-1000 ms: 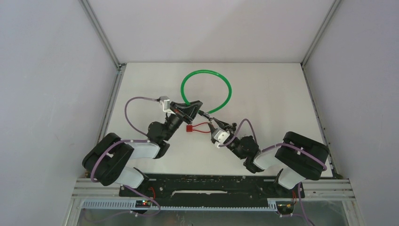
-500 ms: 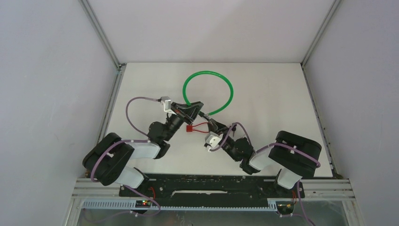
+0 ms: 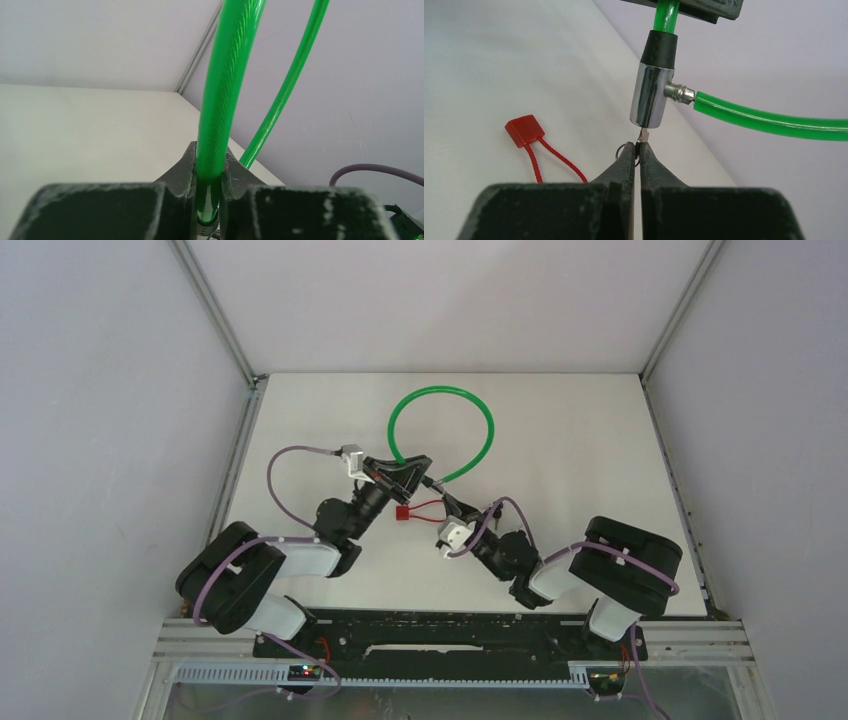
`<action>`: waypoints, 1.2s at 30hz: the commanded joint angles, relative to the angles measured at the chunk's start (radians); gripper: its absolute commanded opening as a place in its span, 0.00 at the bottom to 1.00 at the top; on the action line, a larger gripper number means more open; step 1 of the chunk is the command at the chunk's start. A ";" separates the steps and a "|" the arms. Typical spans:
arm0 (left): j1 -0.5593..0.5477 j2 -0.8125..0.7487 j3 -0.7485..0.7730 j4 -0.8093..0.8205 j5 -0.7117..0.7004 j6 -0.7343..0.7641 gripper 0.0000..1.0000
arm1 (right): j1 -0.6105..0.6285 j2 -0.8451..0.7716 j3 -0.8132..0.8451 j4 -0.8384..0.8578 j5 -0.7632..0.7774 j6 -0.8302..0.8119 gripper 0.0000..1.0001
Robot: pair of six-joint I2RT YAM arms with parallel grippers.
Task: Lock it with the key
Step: Lock the lock.
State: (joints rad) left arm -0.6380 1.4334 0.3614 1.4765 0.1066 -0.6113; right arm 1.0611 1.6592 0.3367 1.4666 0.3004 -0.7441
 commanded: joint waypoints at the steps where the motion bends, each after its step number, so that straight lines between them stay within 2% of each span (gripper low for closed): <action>1: -0.009 -0.012 0.027 0.117 0.033 -0.020 0.00 | -0.033 -0.047 -0.014 0.059 -0.193 0.149 0.00; 11: -0.009 -0.005 0.043 0.117 0.090 0.005 0.00 | -0.276 -0.114 -0.043 0.057 -0.678 0.565 0.00; 17: -0.009 0.006 0.058 0.117 0.142 0.009 0.00 | -0.340 -0.084 -0.007 0.057 -0.837 0.721 0.00; 23: -0.009 0.015 0.077 0.117 0.203 0.012 0.00 | -0.386 -0.072 0.014 0.058 -0.901 0.827 0.00; 36: -0.013 0.018 0.091 0.118 0.259 0.023 0.00 | -0.425 -0.070 0.024 0.058 -0.949 0.887 0.00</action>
State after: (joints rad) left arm -0.6342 1.4513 0.3897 1.4910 0.2806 -0.5846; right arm 0.6380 1.5879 0.3069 1.4582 -0.5880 0.0914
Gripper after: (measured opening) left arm 0.153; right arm 0.018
